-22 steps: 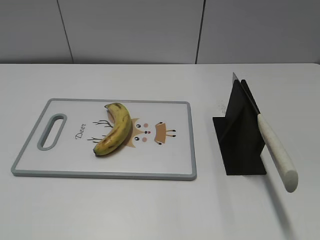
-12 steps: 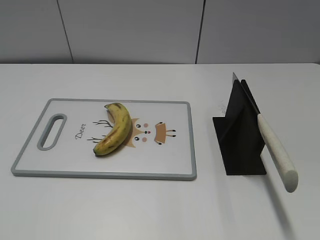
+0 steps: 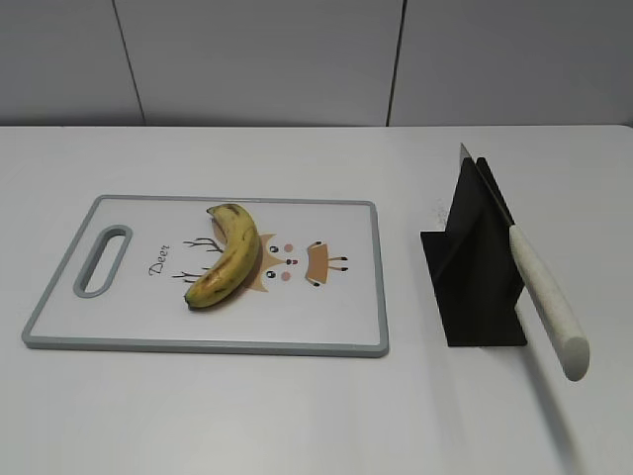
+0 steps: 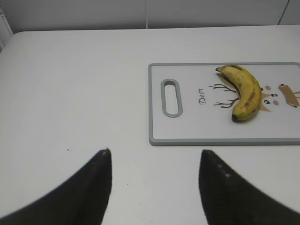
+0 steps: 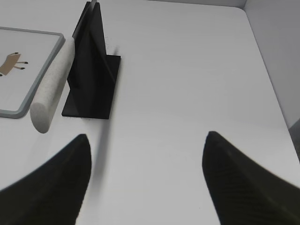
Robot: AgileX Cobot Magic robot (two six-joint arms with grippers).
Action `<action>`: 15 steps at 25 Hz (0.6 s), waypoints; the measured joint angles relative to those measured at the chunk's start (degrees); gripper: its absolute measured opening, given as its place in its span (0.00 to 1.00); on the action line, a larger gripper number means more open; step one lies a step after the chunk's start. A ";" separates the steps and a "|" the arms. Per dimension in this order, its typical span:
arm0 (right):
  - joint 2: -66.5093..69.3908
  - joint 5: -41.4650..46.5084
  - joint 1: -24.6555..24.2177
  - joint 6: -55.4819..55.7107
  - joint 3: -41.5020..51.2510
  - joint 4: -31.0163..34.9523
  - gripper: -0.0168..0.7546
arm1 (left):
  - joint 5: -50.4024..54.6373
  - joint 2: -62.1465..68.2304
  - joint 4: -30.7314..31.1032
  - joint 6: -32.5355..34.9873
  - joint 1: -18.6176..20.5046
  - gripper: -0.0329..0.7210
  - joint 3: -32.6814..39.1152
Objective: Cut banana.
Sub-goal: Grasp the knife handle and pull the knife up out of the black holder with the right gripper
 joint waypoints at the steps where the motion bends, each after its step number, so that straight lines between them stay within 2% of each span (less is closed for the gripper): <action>1: 0.00 0.00 0.00 0.00 0.00 0.00 0.75 | 0.00 0.00 0.00 0.00 0.00 0.80 0.00; 15: 0.00 0.00 0.00 0.00 0.00 0.00 0.75 | 0.00 0.00 0.00 0.00 0.00 0.80 0.00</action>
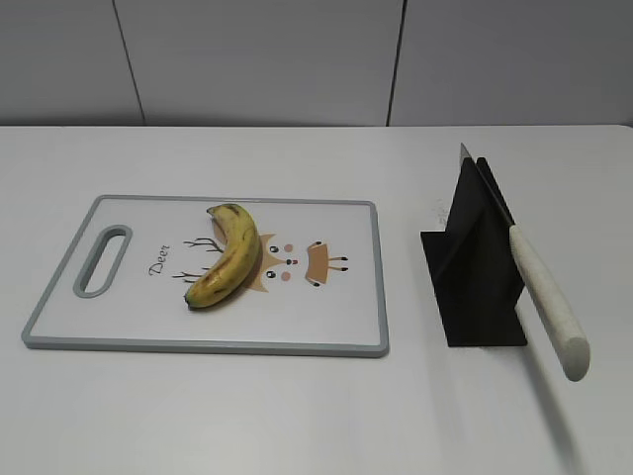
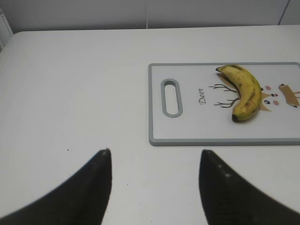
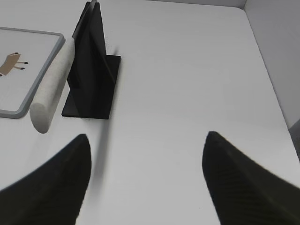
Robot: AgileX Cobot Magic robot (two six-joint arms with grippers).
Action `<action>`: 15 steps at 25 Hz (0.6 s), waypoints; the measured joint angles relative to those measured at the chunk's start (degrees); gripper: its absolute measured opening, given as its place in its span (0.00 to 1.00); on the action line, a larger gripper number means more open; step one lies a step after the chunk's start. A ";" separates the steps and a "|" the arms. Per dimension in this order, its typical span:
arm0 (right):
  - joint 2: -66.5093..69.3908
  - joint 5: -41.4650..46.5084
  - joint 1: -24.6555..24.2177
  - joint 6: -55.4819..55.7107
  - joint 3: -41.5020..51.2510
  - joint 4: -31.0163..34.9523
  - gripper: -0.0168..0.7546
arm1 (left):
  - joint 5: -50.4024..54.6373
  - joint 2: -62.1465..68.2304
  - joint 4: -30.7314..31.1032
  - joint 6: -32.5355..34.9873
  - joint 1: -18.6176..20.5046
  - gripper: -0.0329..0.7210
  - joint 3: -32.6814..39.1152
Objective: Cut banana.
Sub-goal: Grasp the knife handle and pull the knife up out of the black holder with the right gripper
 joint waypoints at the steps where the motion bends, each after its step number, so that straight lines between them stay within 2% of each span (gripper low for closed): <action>1: 0.00 0.00 0.00 0.00 0.00 0.00 0.75 | 0.00 0.00 0.00 0.00 0.00 0.80 0.00; 9: 0.70 0.64 0.00 0.04 -2.26 -0.07 0.74 | 0.00 0.00 0.00 0.00 0.00 0.80 0.00; 15: 8.91 5.11 0.00 0.86 -7.17 -0.07 0.73 | 0.00 0.00 0.00 0.00 0.00 0.80 0.00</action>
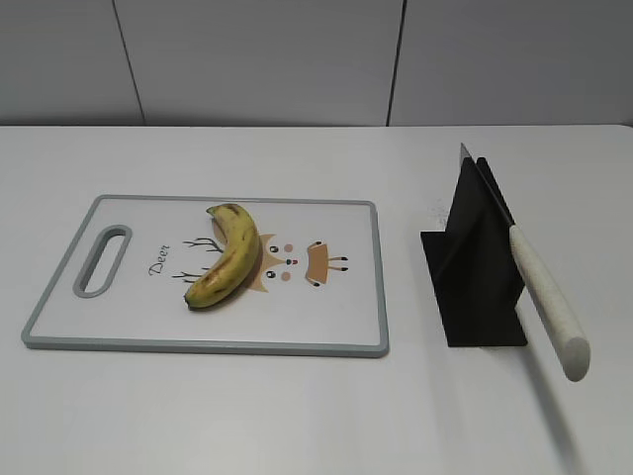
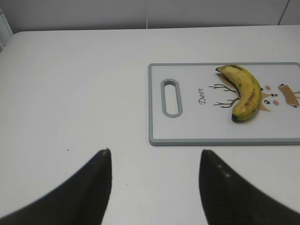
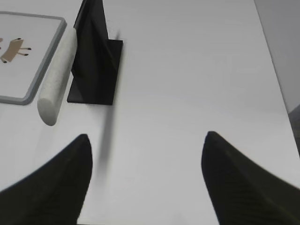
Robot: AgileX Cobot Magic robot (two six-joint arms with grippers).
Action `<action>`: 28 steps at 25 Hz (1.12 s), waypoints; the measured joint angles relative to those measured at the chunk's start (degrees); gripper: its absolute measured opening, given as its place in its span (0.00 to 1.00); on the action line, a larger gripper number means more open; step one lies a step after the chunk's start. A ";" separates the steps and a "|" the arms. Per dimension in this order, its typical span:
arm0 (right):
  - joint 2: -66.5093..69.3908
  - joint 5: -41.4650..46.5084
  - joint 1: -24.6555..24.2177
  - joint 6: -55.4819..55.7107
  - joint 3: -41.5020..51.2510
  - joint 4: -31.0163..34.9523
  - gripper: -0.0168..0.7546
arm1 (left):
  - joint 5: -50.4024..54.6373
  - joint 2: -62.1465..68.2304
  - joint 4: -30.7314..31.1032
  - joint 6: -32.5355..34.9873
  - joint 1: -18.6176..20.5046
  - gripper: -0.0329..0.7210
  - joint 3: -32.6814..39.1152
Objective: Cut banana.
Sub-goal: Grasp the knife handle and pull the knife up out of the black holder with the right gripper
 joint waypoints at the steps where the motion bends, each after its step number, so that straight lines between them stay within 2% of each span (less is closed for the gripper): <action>1: 1.77 0.68 0.00 0.17 -1.11 0.00 0.73 | 0.00 0.00 0.00 0.00 0.00 0.80 0.00; 12: 20.44 7.74 0.62 2.78 -10.25 0.16 0.70 | 0.00 0.00 0.00 0.00 0.00 0.80 0.00; 14: 23.13 7.78 2.44 4.42 -11.25 0.16 0.71 | 0.00 0.00 0.00 0.00 0.00 0.80 0.00; 20: 31.27 9.23 12.67 9.09 -13.79 -3.08 0.71 | 0.00 0.00 0.00 0.00 0.00 0.80 0.00; 28: 42.17 9.54 14.90 10.22 -20.15 -2.57 0.71 | 0.00 0.00 0.00 0.00 0.00 0.80 0.00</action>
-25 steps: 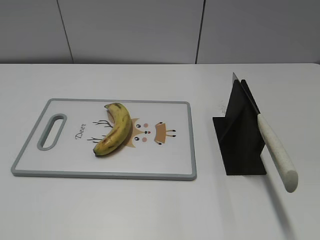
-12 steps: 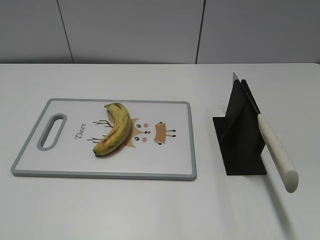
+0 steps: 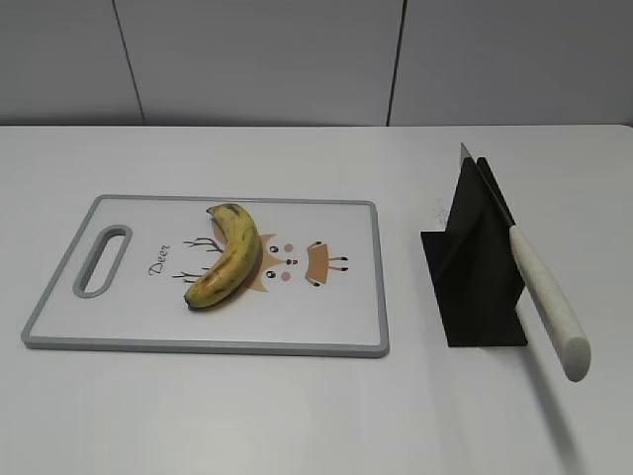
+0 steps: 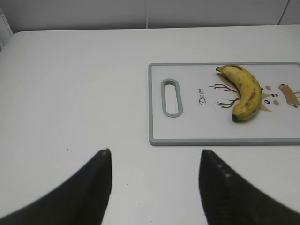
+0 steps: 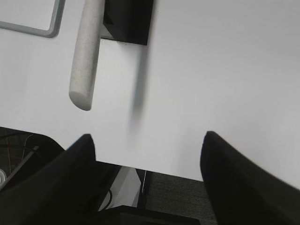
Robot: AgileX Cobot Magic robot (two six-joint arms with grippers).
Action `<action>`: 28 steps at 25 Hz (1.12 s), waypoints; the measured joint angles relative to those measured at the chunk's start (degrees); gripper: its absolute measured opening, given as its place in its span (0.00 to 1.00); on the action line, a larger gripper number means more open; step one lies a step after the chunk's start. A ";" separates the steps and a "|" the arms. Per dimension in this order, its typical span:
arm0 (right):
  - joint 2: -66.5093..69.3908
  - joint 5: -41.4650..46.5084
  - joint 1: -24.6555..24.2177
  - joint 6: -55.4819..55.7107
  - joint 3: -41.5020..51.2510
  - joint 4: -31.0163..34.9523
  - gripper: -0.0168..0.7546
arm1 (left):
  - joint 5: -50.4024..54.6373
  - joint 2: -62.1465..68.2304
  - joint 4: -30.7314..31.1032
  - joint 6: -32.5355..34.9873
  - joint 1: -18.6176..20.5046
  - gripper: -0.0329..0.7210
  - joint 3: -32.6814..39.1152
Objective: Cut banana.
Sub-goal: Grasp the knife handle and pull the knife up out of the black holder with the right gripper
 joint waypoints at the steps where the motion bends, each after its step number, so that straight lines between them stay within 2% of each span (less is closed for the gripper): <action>1: 1.25 0.00 0.75 0.00 -0.83 0.14 0.71 | 0.00 0.00 0.00 0.00 0.00 0.80 0.00; 9: 13.13 -0.11 7.90 2.77 -6.48 0.20 0.70 | 0.00 0.00 0.00 0.00 0.00 0.80 0.00; 15: 20.60 -1.79 12.98 8.78 -7.34 0.09 0.70 | 0.00 0.00 0.00 0.00 0.00 0.80 0.00; 28: 35.35 -5.17 13.54 16.36 -7.44 -2.14 0.69 | 0.00 0.00 0.00 0.00 0.00 0.80 0.00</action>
